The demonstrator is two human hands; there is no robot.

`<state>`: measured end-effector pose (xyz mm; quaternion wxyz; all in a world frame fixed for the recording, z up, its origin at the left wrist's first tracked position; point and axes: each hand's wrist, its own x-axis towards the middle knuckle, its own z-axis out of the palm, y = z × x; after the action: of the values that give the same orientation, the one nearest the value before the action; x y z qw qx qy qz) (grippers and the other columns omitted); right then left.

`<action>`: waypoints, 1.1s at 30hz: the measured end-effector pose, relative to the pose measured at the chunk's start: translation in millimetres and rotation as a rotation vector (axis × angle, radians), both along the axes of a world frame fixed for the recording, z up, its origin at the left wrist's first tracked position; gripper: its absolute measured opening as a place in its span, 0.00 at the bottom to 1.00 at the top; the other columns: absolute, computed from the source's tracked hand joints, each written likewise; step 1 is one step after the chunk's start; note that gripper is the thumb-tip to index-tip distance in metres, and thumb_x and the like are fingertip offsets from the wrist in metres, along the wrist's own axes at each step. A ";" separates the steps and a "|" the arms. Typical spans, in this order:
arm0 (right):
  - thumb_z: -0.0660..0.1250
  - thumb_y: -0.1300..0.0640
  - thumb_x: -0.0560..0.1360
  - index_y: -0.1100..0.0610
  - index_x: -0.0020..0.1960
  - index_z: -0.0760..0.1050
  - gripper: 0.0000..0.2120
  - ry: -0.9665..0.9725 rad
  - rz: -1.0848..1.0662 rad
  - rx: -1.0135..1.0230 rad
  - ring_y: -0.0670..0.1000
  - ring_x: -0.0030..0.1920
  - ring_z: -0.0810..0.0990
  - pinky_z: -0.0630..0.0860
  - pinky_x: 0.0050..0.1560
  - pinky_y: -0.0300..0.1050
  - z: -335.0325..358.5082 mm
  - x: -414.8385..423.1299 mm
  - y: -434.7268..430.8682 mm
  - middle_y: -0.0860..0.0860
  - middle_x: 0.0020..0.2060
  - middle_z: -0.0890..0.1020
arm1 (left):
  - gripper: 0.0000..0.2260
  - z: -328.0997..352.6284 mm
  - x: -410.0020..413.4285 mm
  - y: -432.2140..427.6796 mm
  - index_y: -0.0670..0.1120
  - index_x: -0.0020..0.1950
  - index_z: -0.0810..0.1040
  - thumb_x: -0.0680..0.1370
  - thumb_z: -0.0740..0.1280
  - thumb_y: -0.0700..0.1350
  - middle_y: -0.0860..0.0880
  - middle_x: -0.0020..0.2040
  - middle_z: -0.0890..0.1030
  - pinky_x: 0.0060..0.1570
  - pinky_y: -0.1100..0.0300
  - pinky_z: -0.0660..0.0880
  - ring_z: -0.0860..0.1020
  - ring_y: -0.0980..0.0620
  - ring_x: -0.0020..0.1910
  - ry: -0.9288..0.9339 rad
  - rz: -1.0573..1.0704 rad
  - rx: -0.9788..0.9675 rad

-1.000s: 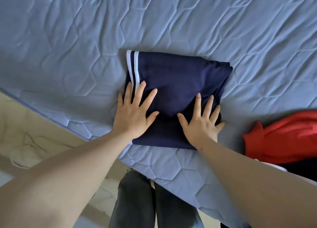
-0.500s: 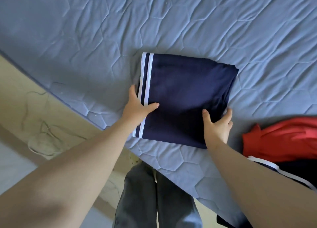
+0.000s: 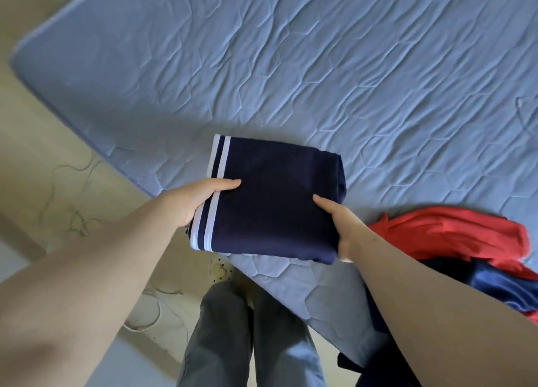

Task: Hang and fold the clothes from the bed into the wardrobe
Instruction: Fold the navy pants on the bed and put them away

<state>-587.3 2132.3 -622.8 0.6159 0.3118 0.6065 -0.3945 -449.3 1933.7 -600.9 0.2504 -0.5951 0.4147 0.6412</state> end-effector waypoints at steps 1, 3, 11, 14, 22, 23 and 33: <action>0.71 0.46 0.70 0.50 0.62 0.73 0.23 -0.013 -0.003 -0.005 0.59 0.48 0.81 0.78 0.40 0.52 7.6 5.4 -1.8 0.56 0.52 0.82 | 0.09 9.6 6.5 -1.0 0.46 0.45 0.80 0.73 0.70 0.51 0.47 0.34 0.84 0.36 0.57 0.75 0.82 0.47 0.36 0.002 0.012 -0.006; 0.72 0.47 0.70 0.51 0.63 0.73 0.23 0.005 0.021 -0.034 0.60 0.50 0.80 0.77 0.42 0.53 36.2 7.1 -7.3 0.56 0.52 0.82 | 0.08 41.3 13.1 -2.8 0.46 0.45 0.80 0.73 0.70 0.50 0.47 0.33 0.84 0.36 0.56 0.74 0.83 0.48 0.32 0.037 0.034 -0.034; 0.70 0.49 0.72 0.53 0.61 0.75 0.19 0.152 0.144 -0.235 0.58 0.46 0.80 0.77 0.41 0.51 175.6 18.3 -68.6 0.56 0.48 0.82 | 0.12 192.7 52.9 -36.2 0.45 0.49 0.81 0.70 0.73 0.49 0.45 0.44 0.85 0.43 0.56 0.75 0.82 0.46 0.45 0.164 0.193 -0.236; 0.69 0.49 0.72 0.54 0.60 0.75 0.18 0.206 0.208 -0.315 0.57 0.43 0.80 0.75 0.38 0.49 227.2 27.7 -104.9 0.55 0.46 0.82 | 0.13 244.7 76.1 -54.9 0.45 0.50 0.81 0.70 0.72 0.51 0.46 0.46 0.84 0.52 0.52 0.74 0.81 0.45 0.48 0.204 0.253 -0.305; 0.68 0.50 0.73 0.54 0.56 0.76 0.14 0.327 0.382 -0.515 0.57 0.45 0.80 0.76 0.39 0.49 336.9 81.9 -213.5 0.55 0.46 0.82 | 0.11 349.3 160.1 -123.2 0.46 0.48 0.81 0.71 0.72 0.51 0.47 0.38 0.85 0.42 0.56 0.74 0.82 0.46 0.42 0.307 0.433 -0.446; 0.68 0.50 0.74 0.54 0.55 0.76 0.12 0.345 0.423 -0.557 0.57 0.45 0.80 0.76 0.39 0.49 354.5 100.4 -239.6 0.55 0.46 0.82 | 0.12 365.4 184.6 -141.0 0.46 0.49 0.81 0.71 0.72 0.51 0.46 0.40 0.85 0.42 0.55 0.75 0.83 0.46 0.43 0.335 0.473 -0.471; 0.69 0.50 0.73 0.55 0.54 0.75 0.13 0.373 0.584 -0.721 0.59 0.52 0.79 0.75 0.49 0.53 428.4 233.4 -405.8 0.56 0.51 0.81 | 0.13 440.7 334.3 -262.8 0.44 0.53 0.80 0.72 0.72 0.49 0.43 0.44 0.85 0.37 0.55 0.78 0.84 0.45 0.39 0.441 0.647 -0.589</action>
<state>-353.9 1726.6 -194.4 0.6503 -0.1795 0.5934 -0.4390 -115.0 1670.9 -160.3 -0.2346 -0.5889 0.4155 0.6523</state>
